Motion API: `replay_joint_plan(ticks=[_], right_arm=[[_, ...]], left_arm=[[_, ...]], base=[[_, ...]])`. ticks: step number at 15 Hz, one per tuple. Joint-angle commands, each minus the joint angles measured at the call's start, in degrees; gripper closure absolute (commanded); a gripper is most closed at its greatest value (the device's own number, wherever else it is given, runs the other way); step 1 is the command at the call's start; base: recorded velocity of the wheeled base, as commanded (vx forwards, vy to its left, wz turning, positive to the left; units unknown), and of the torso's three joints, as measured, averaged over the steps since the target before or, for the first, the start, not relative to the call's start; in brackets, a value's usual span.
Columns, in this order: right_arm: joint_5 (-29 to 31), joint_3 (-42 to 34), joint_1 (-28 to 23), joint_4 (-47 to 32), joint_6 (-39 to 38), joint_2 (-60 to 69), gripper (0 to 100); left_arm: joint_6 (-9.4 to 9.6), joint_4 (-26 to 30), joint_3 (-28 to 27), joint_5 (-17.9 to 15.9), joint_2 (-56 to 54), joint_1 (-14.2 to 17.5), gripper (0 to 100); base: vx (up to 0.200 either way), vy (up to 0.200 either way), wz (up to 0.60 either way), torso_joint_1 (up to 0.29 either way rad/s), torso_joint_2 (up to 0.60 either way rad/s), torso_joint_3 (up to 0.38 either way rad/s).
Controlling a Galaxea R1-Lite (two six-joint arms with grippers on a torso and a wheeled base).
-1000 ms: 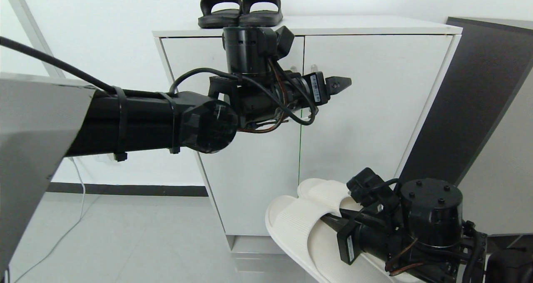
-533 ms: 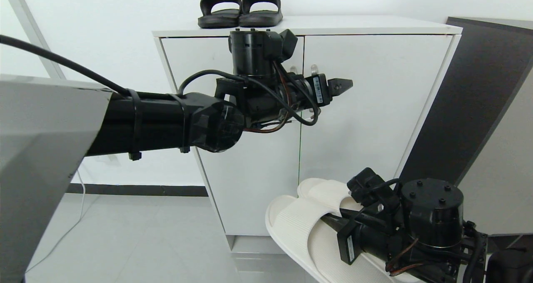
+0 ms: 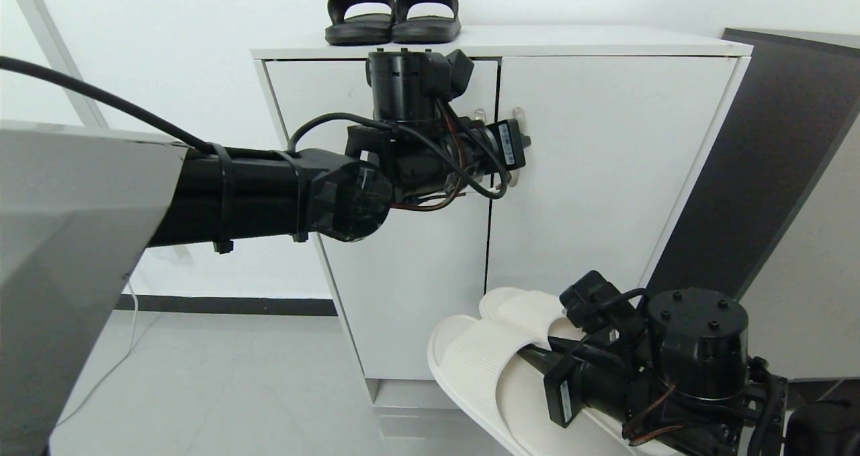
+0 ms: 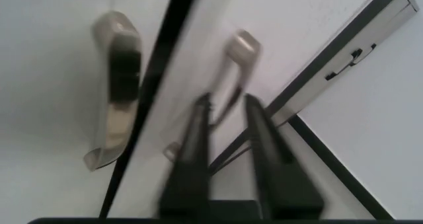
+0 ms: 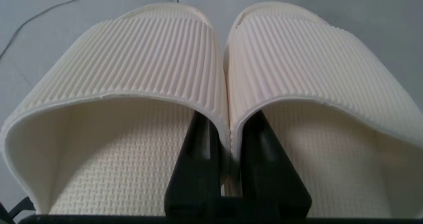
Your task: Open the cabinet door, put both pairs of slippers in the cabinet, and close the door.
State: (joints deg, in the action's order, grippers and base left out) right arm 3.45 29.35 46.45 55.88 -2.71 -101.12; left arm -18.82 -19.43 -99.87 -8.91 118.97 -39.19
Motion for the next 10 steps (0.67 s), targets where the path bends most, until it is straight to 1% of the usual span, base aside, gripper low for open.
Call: replay_joint_plan(ticks=[1,5,7,9,10], right_arm=[[-0.02,-0.09,0.14,0.02,-0.02,0.05,100],[-0.73,-0.61,0.4,0.02,-0.11,0.31,100],[-2.57,-1.58,0.84,1.07,-0.11,0.57,100],[-4.15,-2.9,1.72,1.77,-0.02,1.54,100],[-6.09,-3.87,2.07,1.77,0.07,2.33,100]], left_arm=[[-0.16,-0.26,0.46,-0.14,-0.93,-0.09,100],[-0.16,-0.61,3.36,-0.14,-2.95,-0.18,100],[-0.07,-0.7,5.21,-0.14,-4.18,-0.27,100],[-0.07,-2.8,9.43,-0.14,-6.82,-0.45,100],[-0.07,-4.03,11.89,-0.14,-8.23,-0.8,100]], base=[[0.0,0.0,0.0,0.0,0.0,0.0],[0.0,0.0,0.0,0.0,0.0,0.0],[0.0,0.0,0.0,0.0,0.0,0.0],[0.0,0.0,0.0,0.0,0.0,0.0],[0.0,0.0,0.0,0.0,0.0,0.0]])
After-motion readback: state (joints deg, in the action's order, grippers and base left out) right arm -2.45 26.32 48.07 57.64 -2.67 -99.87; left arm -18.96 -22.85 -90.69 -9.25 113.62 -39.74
